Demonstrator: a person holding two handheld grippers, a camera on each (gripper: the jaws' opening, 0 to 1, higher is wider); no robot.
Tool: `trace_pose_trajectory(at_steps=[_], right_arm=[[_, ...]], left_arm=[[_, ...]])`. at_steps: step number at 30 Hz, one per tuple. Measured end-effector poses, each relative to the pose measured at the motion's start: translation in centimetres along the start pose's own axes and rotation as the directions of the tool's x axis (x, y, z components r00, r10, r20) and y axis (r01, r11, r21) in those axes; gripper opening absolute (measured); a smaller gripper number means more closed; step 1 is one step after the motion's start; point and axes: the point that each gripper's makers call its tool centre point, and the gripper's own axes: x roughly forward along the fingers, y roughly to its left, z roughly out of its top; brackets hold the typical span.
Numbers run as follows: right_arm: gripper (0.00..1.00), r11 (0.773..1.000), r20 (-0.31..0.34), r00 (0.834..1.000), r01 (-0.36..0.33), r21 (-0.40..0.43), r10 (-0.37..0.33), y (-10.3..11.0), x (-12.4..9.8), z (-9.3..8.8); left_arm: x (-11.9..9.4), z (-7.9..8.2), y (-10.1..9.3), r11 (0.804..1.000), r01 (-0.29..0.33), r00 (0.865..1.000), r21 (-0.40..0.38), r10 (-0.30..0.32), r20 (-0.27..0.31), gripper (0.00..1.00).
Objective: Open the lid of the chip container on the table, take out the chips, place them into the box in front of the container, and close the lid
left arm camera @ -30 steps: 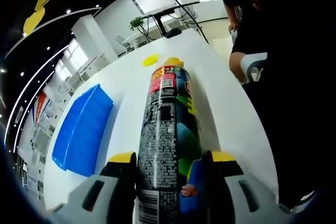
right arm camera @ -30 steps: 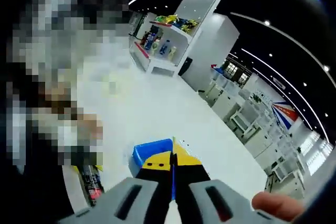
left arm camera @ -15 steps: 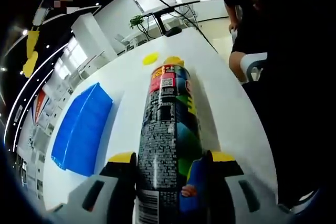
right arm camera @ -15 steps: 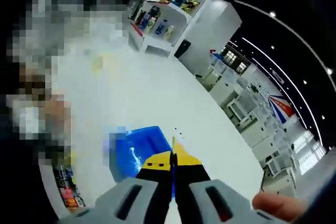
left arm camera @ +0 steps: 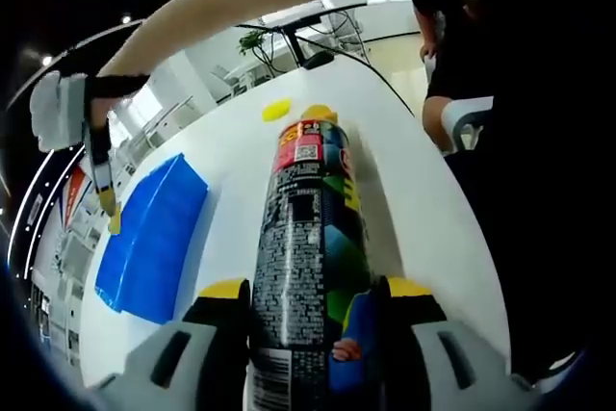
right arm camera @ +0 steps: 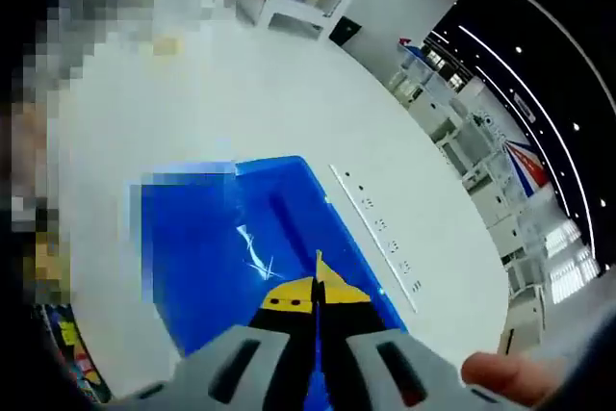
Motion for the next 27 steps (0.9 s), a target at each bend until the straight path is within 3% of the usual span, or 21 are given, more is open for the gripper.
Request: trace_pose_trajectory(at_steps=[10,16,23,27], right_arm=[[0.0,0.999,-0.062,0.998,-0.006,-0.048,0.003,1.2,2.7,-2.6],[0.01,0.998,-0.071,0.997,-0.01,-0.066,0.006,1.3,3.2,-3.3],[0.02,0.997,-0.114,0.992,-0.06,-0.049,0.054,2.3,3.8,-5.2],[0.03,0.998,-0.093,0.994,-0.064,-0.029,0.061,2.3,3.8,-5.2]], left_arm=[[0.0,0.0,0.0,1.0,-0.005,1.0,-0.001,0.005,0.011,0.54],[0.0,0.0,0.0,1.0,-0.008,1.0,0.001,0.008,0.015,0.54],[-0.1,0.0,0.1,1.0,-0.012,1.0,0.0,0.012,0.022,0.54],[-0.1,0.0,0.2,1.0,-0.015,1.0,-0.001,0.015,0.024,0.54]])
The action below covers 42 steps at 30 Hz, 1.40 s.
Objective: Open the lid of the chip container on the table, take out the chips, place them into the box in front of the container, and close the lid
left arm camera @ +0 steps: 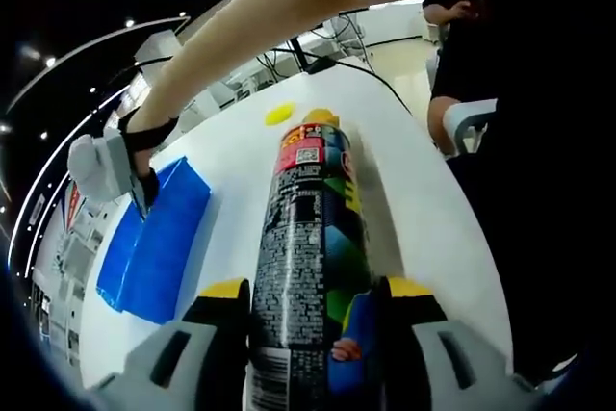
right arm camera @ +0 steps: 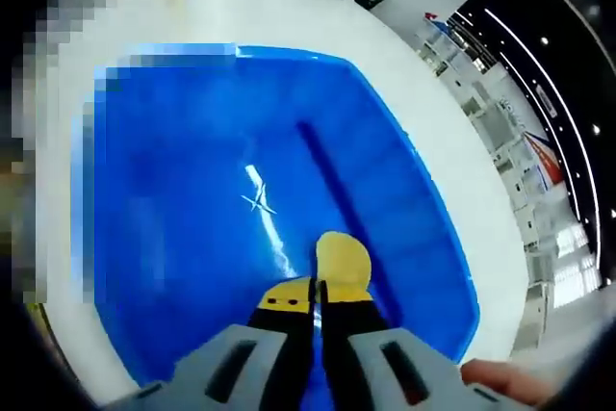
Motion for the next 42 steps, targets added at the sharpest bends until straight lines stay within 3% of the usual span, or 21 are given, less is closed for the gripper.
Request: trace_pose_trajectory(at_steps=[4,8,11,13,19,26,32,38,40,42], right_arm=[[0.04,0.998,0.014,0.999,-0.037,0.059,0.036,0.0,-0.1,0.1],[0.13,0.997,0.049,0.998,-0.033,0.072,0.029,-0.5,-0.2,0.3],[0.15,0.995,0.051,0.998,-0.035,0.091,0.03,-0.7,0.3,0.0],[0.16,0.995,0.059,0.998,-0.028,0.098,0.022,-0.1,-0.5,-0.1],[0.18,0.99,0.131,0.991,0.002,0.143,-0.02,-1.3,-1.9,1.2],[0.22,0.979,0.209,0.977,-0.005,0.206,-0.039,-2.7,-5.3,2.6],[0.24,0.978,0.271,0.96,0.013,0.21,-0.071,-3.9,-10.1,2.9],[0.27,0.972,0.335,0.937,0.016,0.236,-0.097,-5.2,-16.8,2.7],[0.27,0.971,0.368,0.925,0.008,0.241,-0.099,-5.1,-19.4,2.7],[0.28,0.969,0.42,0.902,-0.003,0.245,-0.104,-4.8,-22.1,3.0]], left_arm=[[0.0,-0.1,0.1,1.0,0.0,1.0,-0.009,0.0,-0.003,0.55],[0.0,-0.1,0.1,1.0,0.0,1.0,-0.013,0.0,0.0,0.55],[0.1,-0.1,0.2,1.0,0.0,1.0,-0.015,0.0,-0.001,0.55],[0.2,0.0,0.2,1.0,-0.003,1.0,-0.02,0.003,0.003,0.55],[0.2,0.0,0.2,1.0,0.002,1.0,-0.023,-0.002,-0.005,0.55],[0.2,0.0,0.1,1.0,0.001,1.0,-0.021,-0.001,-0.007,0.55],[0.3,0.1,-0.1,1.0,-0.001,1.0,-0.03,0.001,-0.017,0.55],[0.3,0.1,-0.2,1.0,-0.002,1.0,-0.031,0.001,-0.021,0.55],[0.3,0.1,-0.2,1.0,-0.002,1.0,-0.03,0.001,-0.022,0.55],[0.3,0.2,-0.2,0.999,0.0,1.0,-0.032,0.0,-0.025,0.55]])
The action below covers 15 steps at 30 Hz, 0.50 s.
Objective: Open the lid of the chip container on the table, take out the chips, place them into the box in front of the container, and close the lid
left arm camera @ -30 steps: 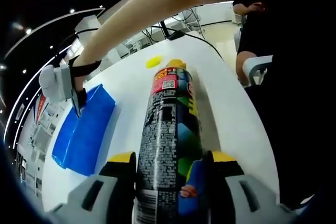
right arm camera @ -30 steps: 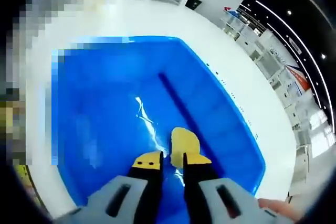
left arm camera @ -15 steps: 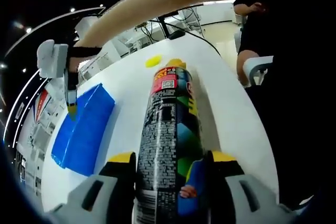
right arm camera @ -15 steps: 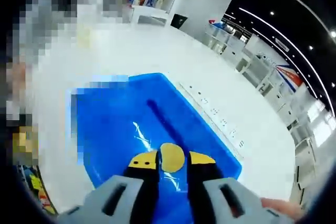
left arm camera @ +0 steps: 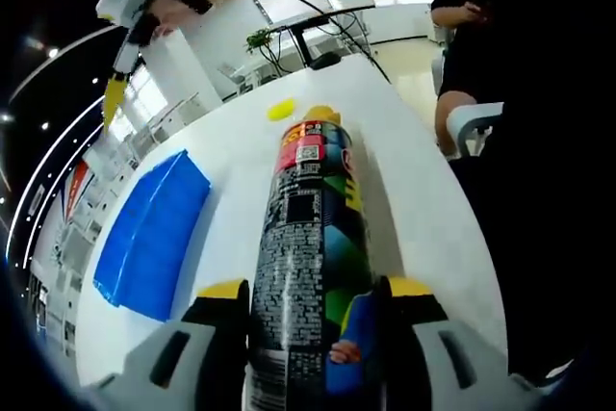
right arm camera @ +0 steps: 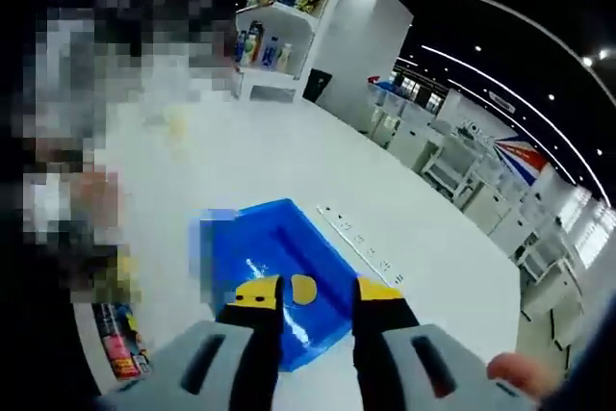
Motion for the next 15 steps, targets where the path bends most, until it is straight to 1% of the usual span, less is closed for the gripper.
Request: trace_pose_trajectory(at_steps=[2,3,5,6,9,10,13,15], right_arm=[[0.28,1.0,0.023,1.0,-0.007,0.013,0.007,0.5,-1.9,0.6],[0.28,1.0,0.049,0.999,-0.018,0.023,0.017,0.9,-3.3,1.0],[0.28,0.999,0.072,0.997,-0.026,0.039,0.023,1.3,-5.0,1.0],[0.28,0.998,0.088,0.996,-0.035,0.057,0.03,2.3,-6.3,0.8],[0.28,0.993,0.114,0.992,-0.06,0.097,0.049,3.6,-9.0,-0.3],[0.28,0.992,0.113,0.992,-0.067,0.106,0.055,3.9,-10.0,-1.0],[0.29,0.99,0.126,0.991,-0.061,0.13,0.045,4.4,-11.9,-2.6],[0.29,0.984,0.129,0.991,-0.065,0.168,0.043,4.8,-12.9,-4.0]], left_arm=[[0.0,0.0,0.0,1.0,0.001,1.0,0.0,-0.001,-0.001,0.55],[0.0,0.0,0.0,1.0,0.001,1.0,-0.001,-0.001,-0.002,0.55],[0.0,0.0,-0.1,1.0,0.0,1.0,-0.002,0.0,-0.004,0.55],[0.0,0.1,-0.1,1.0,-0.002,1.0,-0.005,0.001,-0.006,0.55],[0.0,0.1,-0.2,1.0,-0.006,1.0,-0.005,0.005,-0.006,0.55],[0.0,0.1,-0.2,1.0,-0.007,1.0,-0.004,0.007,-0.004,0.55],[0.0,0.1,-0.2,1.0,-0.005,1.0,-0.002,0.005,-0.005,0.55],[0.0,0.1,-0.2,1.0,-0.002,1.0,-0.003,0.002,-0.007,0.55]])
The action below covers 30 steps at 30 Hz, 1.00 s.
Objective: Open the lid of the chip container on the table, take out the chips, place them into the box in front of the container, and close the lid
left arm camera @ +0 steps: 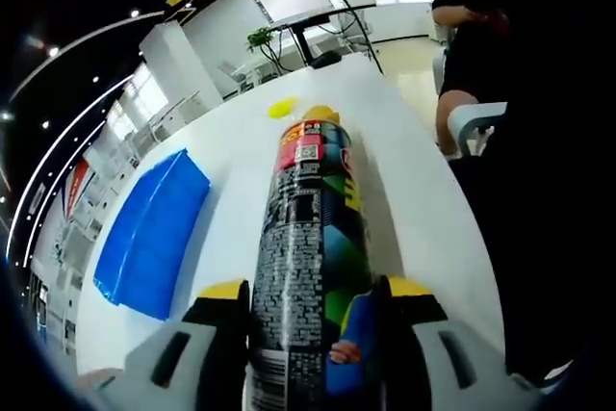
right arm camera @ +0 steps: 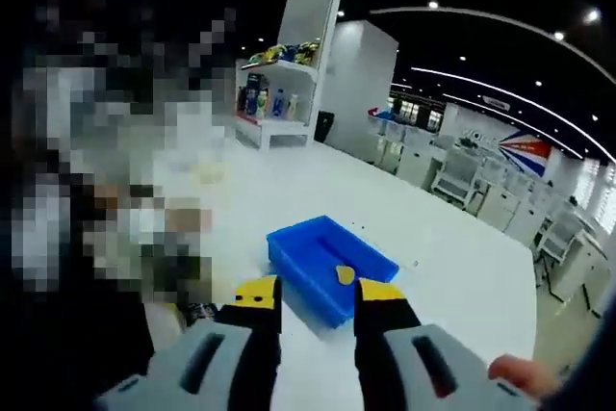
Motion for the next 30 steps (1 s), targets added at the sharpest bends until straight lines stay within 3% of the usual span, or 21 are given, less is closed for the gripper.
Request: trace_pose_trajectory(at_steps=[3,6,8,11,14,15,17,21,24,27,28,30], right_arm=[[0.3,0.997,0.033,0.999,0.01,0.077,-0.012,0.4,-1.0,-2.0],[0.32,0.983,0.039,0.999,-0.031,0.184,0.024,1.2,-1.2,-5.0],[0.3,0.959,0.042,0.998,-0.063,0.276,0.053,1.8,-1.1,-7.5],[0.3,0.9,0.041,0.996,-0.088,0.427,0.078,2.3,-0.6,-11.4],[0.27,0.849,0.038,0.995,-0.103,0.518,0.097,2.8,0.0,-14.1],[0.27,0.823,0.015,0.993,-0.107,0.558,0.119,3.1,0.3,-15.6],[0.24,0.802,-0.012,0.987,-0.121,0.585,0.158,3.9,0.7,-17.4],[0.21,0.776,-0.024,0.98,-0.142,0.615,0.198,5.2,1.6,-18.8],[0.2,0.776,-0.031,0.974,-0.159,0.61,0.224,6.3,2.1,-18.9],[0.11,0.787,-0.072,0.967,-0.153,0.598,0.243,6.9,2.5,-19.6],[0.1,0.783,-0.07,0.965,-0.161,0.602,0.252,7.1,2.5,-19.6],[0.04,0.751,-0.064,0.951,-0.195,0.631,0.301,7.9,2.3,-19.5]], left_arm=[[0.0,0.0,0.0,1.0,0.002,1.0,-0.001,-0.002,-0.003,0.55],[0.0,0.1,-0.1,1.0,0.001,1.0,0.0,-0.001,0.001,0.55],[0.0,0.1,-0.1,1.0,0.0,1.0,0.001,0.0,0.003,0.55],[0.0,0.1,-0.1,1.0,0.001,1.0,0.0,-0.001,0.003,0.55],[0.0,0.1,-0.1,1.0,0.002,1.0,-0.001,-0.002,0.002,0.55],[0.0,0.1,-0.2,1.0,0.002,1.0,-0.001,-0.002,0.003,0.55],[0.0,0.1,-0.2,1.0,0.003,1.0,0.0,-0.003,0.003,0.55],[0.0,0.1,-0.3,1.0,0.005,1.0,0.0,-0.005,0.002,0.55],[0.0,0.1,-0.3,1.0,0.005,1.0,0.0,-0.005,0.002,0.55],[0.0,0.1,-0.3,1.0,0.004,1.0,0.0,-0.004,0.003,0.55],[0.0,0.1,-0.3,1.0,0.004,1.0,0.0,-0.004,0.004,0.55],[-0.1,0.1,-0.4,1.0,0.003,1.0,0.001,-0.003,0.004,0.55]])
